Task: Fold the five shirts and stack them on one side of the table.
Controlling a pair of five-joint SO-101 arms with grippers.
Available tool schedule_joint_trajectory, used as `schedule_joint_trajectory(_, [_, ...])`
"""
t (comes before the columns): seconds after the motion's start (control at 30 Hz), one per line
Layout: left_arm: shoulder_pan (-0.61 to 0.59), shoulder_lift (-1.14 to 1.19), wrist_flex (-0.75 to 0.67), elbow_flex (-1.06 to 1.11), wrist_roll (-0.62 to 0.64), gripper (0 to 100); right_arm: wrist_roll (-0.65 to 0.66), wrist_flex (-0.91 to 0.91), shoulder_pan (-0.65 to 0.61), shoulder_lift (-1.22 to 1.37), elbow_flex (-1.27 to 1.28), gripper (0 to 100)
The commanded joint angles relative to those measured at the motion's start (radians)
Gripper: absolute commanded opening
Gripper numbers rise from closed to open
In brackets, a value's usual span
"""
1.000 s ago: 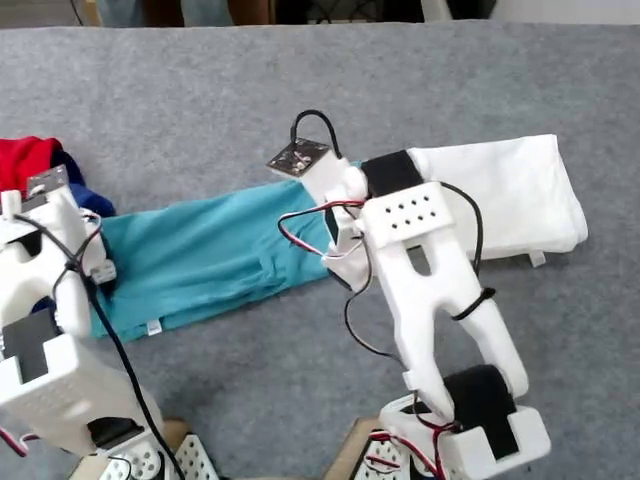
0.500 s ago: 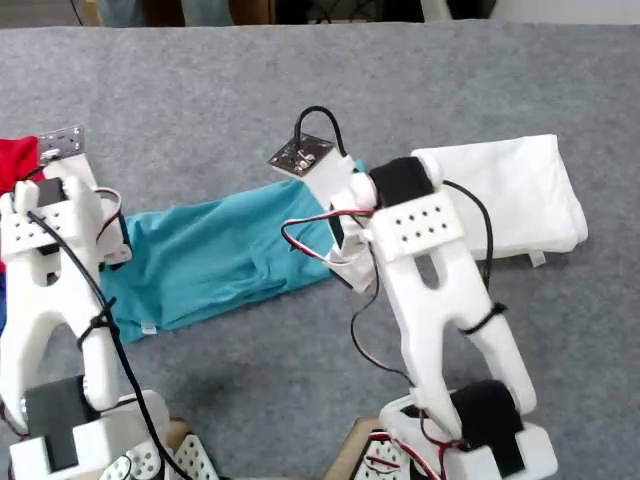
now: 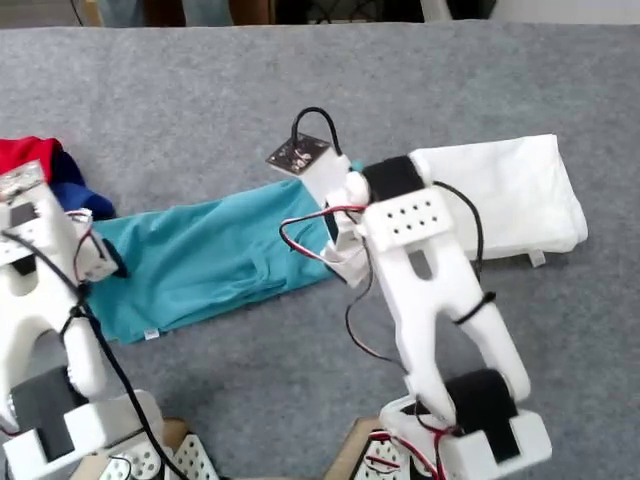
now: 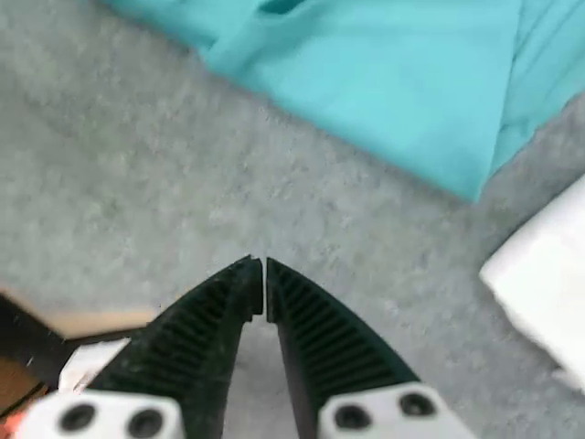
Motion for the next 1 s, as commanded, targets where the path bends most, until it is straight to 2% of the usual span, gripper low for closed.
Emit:
schedule_joint_trajectory(0.0, [-0.031, 0.000, -0.031, -0.027, 0.003, 22, -0.021, -0.103, 0.000, 0.059, -0.002, 1.5])
schedule_joint_trajectory(0.2, [-0.028, 0.000, -0.034, -0.031, 0.003, 22, -0.058, -0.244, 0.008, 0.268, -0.001, 1.5])
schedule_joint_trajectory(0.4, [-0.035, 0.000, -0.066, -0.022, -0.032, 22, -0.043, -0.371, 0.157, 0.472, -0.005, 1.5])
schedule_joint_trajectory(0.5, [-0.038, 0.000, -0.061, -0.031, -0.068, 25, 0.017, -0.379, 0.233, 0.545, -0.010, 1.5])
schedule_joint_trajectory(0.63, [-0.039, -0.009, -0.060, -0.031, -0.103, 26, 0.034, -0.359, 0.269, 0.552, -0.048, 1.5])
schedule_joint_trajectory(0.8, [-0.081, -0.011, -0.057, -0.044, -0.192, 26, 0.034, -0.212, 0.235, 0.446, -0.150, 1.5])
schedule_joint_trajectory(0.97, [-0.139, -0.011, 0.072, -0.180, -0.328, 26, 0.069, -0.089, 0.224, 0.326, -0.302, 1.5])
